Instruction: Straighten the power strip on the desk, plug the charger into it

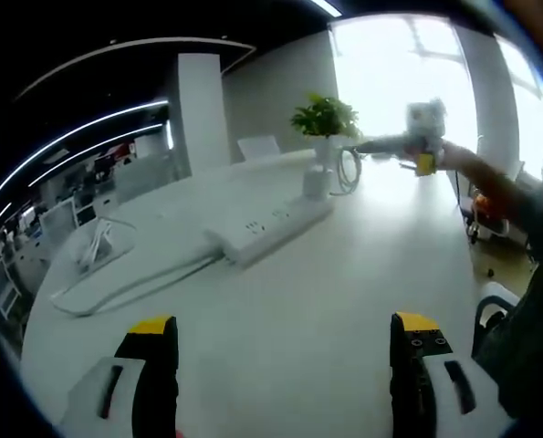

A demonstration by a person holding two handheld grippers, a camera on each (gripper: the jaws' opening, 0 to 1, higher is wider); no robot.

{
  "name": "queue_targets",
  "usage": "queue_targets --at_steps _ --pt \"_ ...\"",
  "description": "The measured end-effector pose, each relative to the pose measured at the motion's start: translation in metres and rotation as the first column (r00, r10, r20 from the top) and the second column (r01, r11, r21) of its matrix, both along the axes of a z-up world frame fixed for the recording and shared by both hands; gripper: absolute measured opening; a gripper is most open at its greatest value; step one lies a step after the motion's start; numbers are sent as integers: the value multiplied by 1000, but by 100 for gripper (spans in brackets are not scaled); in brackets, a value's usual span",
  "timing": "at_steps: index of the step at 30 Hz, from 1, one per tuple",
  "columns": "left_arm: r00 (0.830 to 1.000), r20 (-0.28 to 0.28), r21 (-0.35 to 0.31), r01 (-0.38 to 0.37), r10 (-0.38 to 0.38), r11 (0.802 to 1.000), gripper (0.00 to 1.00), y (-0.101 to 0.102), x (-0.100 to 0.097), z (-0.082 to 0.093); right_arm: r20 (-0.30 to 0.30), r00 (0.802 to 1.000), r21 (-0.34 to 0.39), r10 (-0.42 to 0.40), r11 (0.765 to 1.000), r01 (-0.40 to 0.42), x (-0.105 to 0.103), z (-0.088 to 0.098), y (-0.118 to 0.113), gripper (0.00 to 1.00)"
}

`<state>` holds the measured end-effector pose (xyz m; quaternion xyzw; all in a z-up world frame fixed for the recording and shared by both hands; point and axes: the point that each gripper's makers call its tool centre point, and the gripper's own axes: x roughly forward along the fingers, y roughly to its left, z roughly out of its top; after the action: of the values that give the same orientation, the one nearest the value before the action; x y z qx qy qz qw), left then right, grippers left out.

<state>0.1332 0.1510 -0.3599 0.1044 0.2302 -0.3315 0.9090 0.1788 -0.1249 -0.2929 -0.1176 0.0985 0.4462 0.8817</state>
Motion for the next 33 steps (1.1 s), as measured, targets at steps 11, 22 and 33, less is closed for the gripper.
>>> queue_targets --at_steps 11,22,33 --pt "1000 6 -1 -17 17 1000 100 6 0 2 2 996 59 -92 994 92 -3 -11 -18 99" --pt "1000 2 0 -27 27 1000 100 10 1 0 11 988 83 -155 985 154 -3 -18 -29 99" --pt "999 -2 -3 -39 39 999 100 13 2 -3 3 982 109 -187 977 186 -5 -23 -34 98"
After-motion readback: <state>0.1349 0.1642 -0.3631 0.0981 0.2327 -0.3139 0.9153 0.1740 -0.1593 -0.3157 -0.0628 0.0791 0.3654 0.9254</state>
